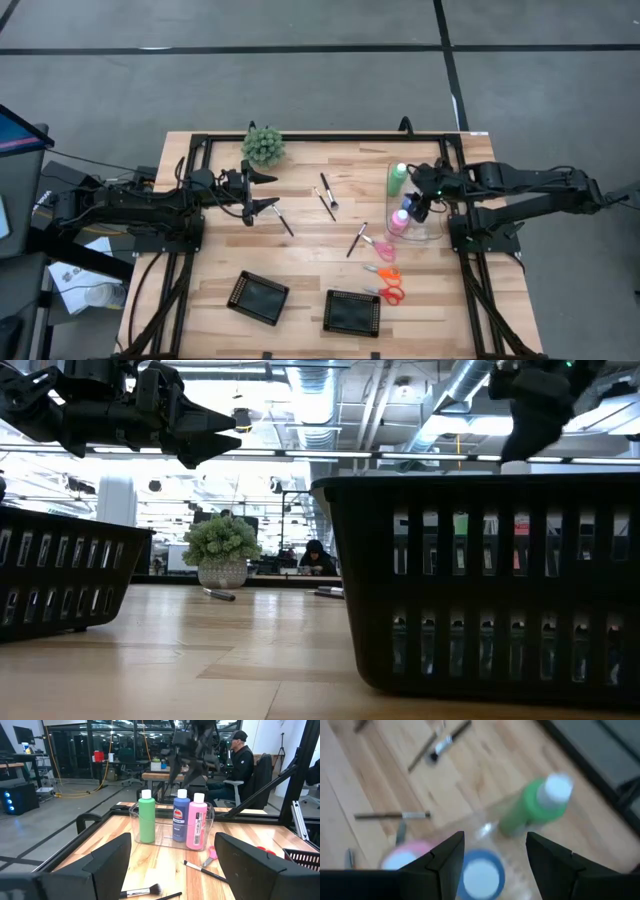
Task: Pick & Place Paint Supplies
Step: Put the red scissors into the right black bin
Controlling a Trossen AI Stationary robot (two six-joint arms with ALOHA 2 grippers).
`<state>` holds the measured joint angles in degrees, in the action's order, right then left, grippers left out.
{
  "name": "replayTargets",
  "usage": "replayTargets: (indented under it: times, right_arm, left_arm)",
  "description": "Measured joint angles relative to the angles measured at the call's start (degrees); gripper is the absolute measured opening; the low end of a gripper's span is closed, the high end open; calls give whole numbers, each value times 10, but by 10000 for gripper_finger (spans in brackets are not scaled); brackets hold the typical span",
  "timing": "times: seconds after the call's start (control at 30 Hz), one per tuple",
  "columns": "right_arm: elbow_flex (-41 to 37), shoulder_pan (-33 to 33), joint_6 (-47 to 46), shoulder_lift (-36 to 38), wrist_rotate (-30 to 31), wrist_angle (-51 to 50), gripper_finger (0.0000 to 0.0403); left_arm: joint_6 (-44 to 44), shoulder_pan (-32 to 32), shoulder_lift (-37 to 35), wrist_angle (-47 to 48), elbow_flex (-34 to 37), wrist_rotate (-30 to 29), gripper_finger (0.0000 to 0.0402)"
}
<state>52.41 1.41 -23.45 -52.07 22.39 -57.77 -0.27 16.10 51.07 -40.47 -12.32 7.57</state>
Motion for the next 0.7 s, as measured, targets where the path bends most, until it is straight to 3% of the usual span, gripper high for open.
replayTargets:
  times: [0.3,0.7]
  right_arm:
    - [23,-18,86,-19,0,119,202]
    - [55,-176,34,-162,-1,149,202]
  left_arm:
    - [0,0,0,0,0,-4,280]
    - [0,0,0,2,0,-6,280]
